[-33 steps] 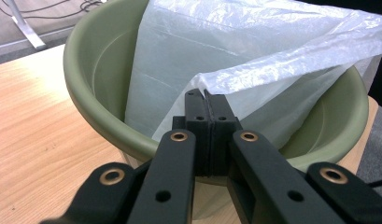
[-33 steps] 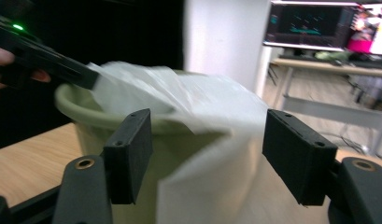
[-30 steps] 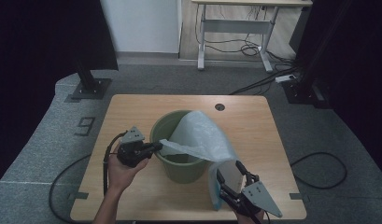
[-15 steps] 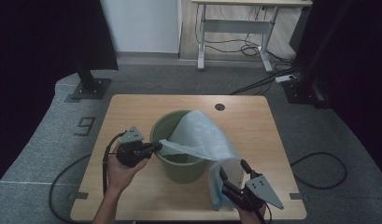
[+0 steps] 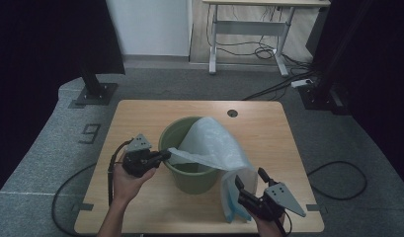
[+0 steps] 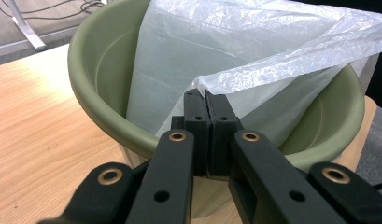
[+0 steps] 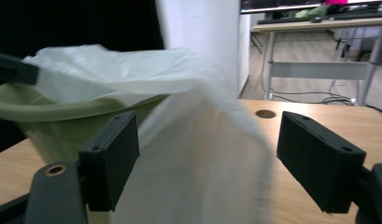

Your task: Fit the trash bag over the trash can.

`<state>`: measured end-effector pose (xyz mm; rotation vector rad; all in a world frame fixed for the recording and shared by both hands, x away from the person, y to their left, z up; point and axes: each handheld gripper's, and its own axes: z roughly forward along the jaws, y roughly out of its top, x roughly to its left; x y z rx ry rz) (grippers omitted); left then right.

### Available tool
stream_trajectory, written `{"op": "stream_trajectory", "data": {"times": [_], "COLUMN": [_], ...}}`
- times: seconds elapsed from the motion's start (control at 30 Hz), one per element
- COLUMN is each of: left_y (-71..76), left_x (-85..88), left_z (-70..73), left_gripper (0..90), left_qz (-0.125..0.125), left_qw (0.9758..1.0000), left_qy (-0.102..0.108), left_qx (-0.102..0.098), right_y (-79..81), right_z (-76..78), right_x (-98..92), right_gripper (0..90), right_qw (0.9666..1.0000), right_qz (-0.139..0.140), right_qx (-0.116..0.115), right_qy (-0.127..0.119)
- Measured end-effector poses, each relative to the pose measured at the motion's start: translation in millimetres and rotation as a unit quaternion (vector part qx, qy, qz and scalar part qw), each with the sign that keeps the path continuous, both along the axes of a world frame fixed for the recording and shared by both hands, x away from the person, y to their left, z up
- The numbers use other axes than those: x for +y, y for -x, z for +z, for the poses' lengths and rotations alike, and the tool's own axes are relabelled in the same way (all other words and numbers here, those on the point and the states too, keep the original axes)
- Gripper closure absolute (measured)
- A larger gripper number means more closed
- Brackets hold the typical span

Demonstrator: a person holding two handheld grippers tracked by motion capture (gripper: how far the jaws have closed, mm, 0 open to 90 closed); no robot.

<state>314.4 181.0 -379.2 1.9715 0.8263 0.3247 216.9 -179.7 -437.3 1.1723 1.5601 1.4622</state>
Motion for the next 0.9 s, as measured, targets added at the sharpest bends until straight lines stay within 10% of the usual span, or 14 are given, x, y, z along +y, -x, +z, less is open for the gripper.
{"op": "stream_trajectory", "data": {"times": [0.57,0.9], "left_y": [0.6,-1.2], "left_x": [0.7,0.2], "left_z": [0.5,0.7], "left_gripper": [87.7,87.4], "left_qz": [0.0,0.001], "left_qw": [1.0,1.0], "left_qy": [0.0,-0.004], "left_qx": [-0.001,-0.002], "right_y": [-14.7,-16.9], "right_z": [-28.8,-44.3], "right_x": [42.4,35.4], "right_gripper": [16.2,70.7], "right_qw": [0.9978,0.9953], "right_qz": [-0.003,-0.055], "right_qx": [0.044,0.061], "right_qy": [0.048,0.051]}}
